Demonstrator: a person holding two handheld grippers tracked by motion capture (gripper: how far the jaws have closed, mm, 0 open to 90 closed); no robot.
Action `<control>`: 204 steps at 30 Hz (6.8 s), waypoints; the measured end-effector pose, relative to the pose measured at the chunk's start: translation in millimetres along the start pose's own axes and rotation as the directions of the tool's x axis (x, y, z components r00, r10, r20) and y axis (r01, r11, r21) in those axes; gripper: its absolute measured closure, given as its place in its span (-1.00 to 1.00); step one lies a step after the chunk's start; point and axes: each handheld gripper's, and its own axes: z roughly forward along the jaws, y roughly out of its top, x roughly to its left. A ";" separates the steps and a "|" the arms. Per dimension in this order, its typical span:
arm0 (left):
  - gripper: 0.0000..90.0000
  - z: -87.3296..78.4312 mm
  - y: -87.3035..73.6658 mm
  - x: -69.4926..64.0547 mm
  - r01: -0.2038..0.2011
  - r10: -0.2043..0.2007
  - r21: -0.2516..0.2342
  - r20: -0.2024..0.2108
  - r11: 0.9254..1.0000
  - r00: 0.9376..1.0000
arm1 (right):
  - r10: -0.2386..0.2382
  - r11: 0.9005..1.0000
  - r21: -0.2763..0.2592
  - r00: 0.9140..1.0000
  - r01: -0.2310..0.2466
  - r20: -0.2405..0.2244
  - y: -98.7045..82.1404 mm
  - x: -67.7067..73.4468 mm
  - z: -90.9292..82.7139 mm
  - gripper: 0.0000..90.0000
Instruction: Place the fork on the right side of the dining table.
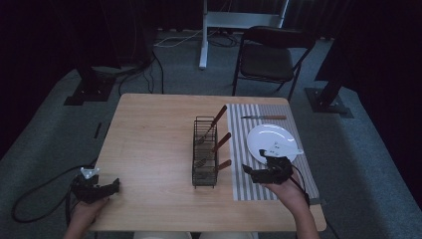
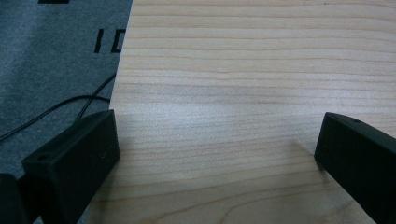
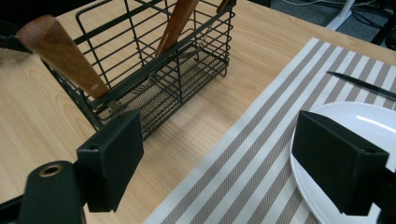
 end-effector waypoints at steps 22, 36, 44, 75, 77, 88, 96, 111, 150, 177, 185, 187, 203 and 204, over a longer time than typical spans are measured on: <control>-0.99 0.1 0.0 -0.1 0.002 -0.002 -0.002 0.000 1.000 1.000 | -0.012 1.000 -0.018 1.000 0.012 -0.019 33.7 3.5 32.8 -0.64; -0.99 -0.1 0.0 0.1 -0.002 0.002 0.000 -0.001 1.000 1.000 | 0.009 1.000 -0.022 0.998 -0.010 -0.060 44.7 8.6 53.3 -0.56; -0.99 0.0 0.0 0.0 0.001 -0.001 0.000 0.000 1.000 1.000 | 0.015 1.000 -0.024 0.997 -0.016 -0.070 50.7 5.5 58.9 -0.56; -0.99 -0.1 0.0 0.1 -0.002 0.002 0.001 0.000 1.000 1.000 | 0.024 1.000 0.008 0.993 -0.023 -0.112 61.1 3.6 83.3 -0.04; -0.99 0.0 0.0 0.1 -0.002 0.002 0.000 0.000 1.000 1.000 | 0.025 1.000 0.008 0.993 -0.024 -0.119 60.4 2.9 84.0 0.02; -0.99 0.0 0.0 0.0 0.000 0.000 0.000 0.000 1.000 1.000 | 0.030 0.998 0.057 0.987 -0.021 -0.157 56.6 8.8 98.5 0.41; -0.99 0.1 0.0 -0.1 0.002 -0.002 -0.002 0.000 1.000 1.000 | 0.030 0.999 0.049 0.978 -0.020 -0.209 55.6 10.4 95.9 0.61; -0.99 -0.1 0.0 0.1 -0.002 0.002 0.001 -0.001 1.000 1.000 | -0.002 1.000 0.013 0.966 0.006 -0.257 65.5 16.3 85.7 0.80; -0.99 -0.1 0.0 0.1 -0.002 0.002 0.001 0.000 1.000 1.000 | -0.043 0.982 -0.188 0.990 0.017 -0.137 87.2 5.6 -31.3 0.80; -0.99 0.0 0.0 0.0 0.000 0.000 0.000 0.000 1.000 1.000 | 0.176 0.974 -0.135 0.984 -0.179 -0.034 -12.6 -39.3 -53.0 0.80; -0.99 -0.1 0.0 0.0 0.000 0.000 0.002 0.000 1.000 1.000 | 0.232 0.967 -0.101 0.973 -0.232 -0.013 -40.8 -46.5 -50.9 0.80; -0.99 -0.2 -0.1 -0.2 0.002 -0.002 0.000 -0.001 1.000 1.000 | 0.244 0.965 -0.095 0.970 -0.244 -0.013 -46.9 -47.0 -50.4 0.80; -0.99 -0.5 -0.4 -0.4 0.002 -0.002 0.001 0.000 1.000 1.000 | 0.329 0.942 -0.084 0.944 -0.326 0.018 -84.4 -54.0 -51.7 0.80; -0.99 -0.5 -0.4 -0.4 0.002 -0.002 0.001 -0.001 1.000 1.000 | 0.332 0.940 -0.087 0.943 -0.329 0.017 -85.5 -54.2 -51.9 0.80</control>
